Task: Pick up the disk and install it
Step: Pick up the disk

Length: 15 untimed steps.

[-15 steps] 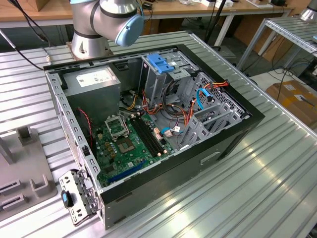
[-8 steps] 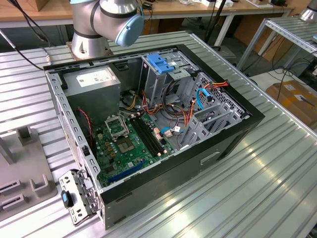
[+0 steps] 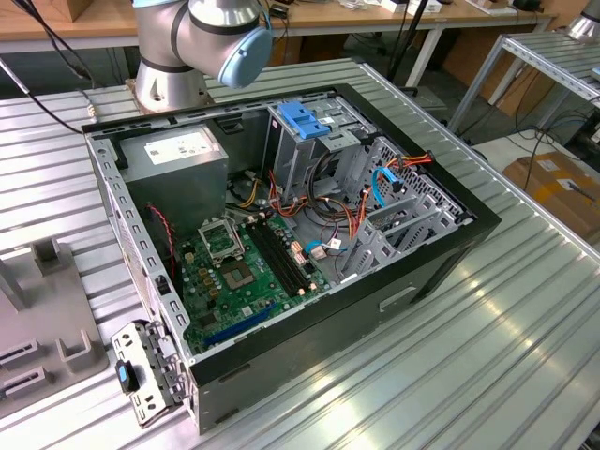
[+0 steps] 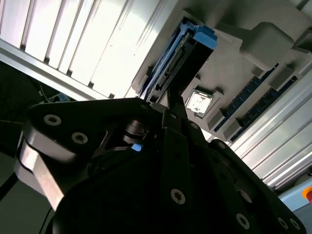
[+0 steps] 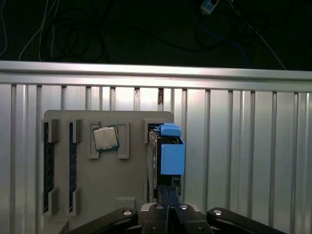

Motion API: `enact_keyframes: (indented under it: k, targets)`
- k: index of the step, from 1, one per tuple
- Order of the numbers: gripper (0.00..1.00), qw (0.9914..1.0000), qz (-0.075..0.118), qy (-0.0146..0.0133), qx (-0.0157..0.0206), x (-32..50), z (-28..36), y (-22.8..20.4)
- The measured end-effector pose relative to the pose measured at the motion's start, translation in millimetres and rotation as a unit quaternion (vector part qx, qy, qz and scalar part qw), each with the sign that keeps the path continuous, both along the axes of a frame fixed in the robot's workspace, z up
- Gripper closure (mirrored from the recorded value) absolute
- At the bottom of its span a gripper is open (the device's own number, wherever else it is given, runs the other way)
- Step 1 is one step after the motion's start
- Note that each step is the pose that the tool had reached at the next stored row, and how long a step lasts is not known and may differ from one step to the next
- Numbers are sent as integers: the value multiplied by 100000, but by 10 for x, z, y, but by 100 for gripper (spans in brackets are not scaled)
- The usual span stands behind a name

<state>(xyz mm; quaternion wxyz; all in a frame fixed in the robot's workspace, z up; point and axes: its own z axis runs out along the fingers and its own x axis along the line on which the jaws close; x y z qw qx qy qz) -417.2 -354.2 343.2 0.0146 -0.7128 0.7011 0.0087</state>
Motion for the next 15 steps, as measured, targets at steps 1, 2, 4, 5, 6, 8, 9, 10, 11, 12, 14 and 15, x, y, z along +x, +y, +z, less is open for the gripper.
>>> enact_keyframes:
  k: [1, 2, 4, 5, 6, 8, 9, 10, 11, 12, 14, 15]
  targets:
    - [89, 100000, 2, 0, -2, 0, 0, 0]
    - [89, 100000, 0, -1, -1, 0, 0, 0]
    - [89, 100000, 3, 0, -6, 0, 0, 0]
    - [83, 100000, 2, -2, -7, 0, 0, 0]
    - [76, 100000, 1, 0, -9, 0, 0, 0]
    - [58, 100000, 3, -1, -11, 0, 0, 0]
    - [58, 100000, 2, 0, -13, 0, 0, 0]
    - [53, 100000, 3, 0, -17, 0, 0, 0]
    - [46, 100000, 2, 0, -18, 0, 0, 0]
    - [46, 100000, 2, -1, -17, 0, 0, 0]
    - [40, 100000, 1, 0, -21, 0, 0, 0]
    - [40, 100000, 0, -1, -23, 0, 0, 0]
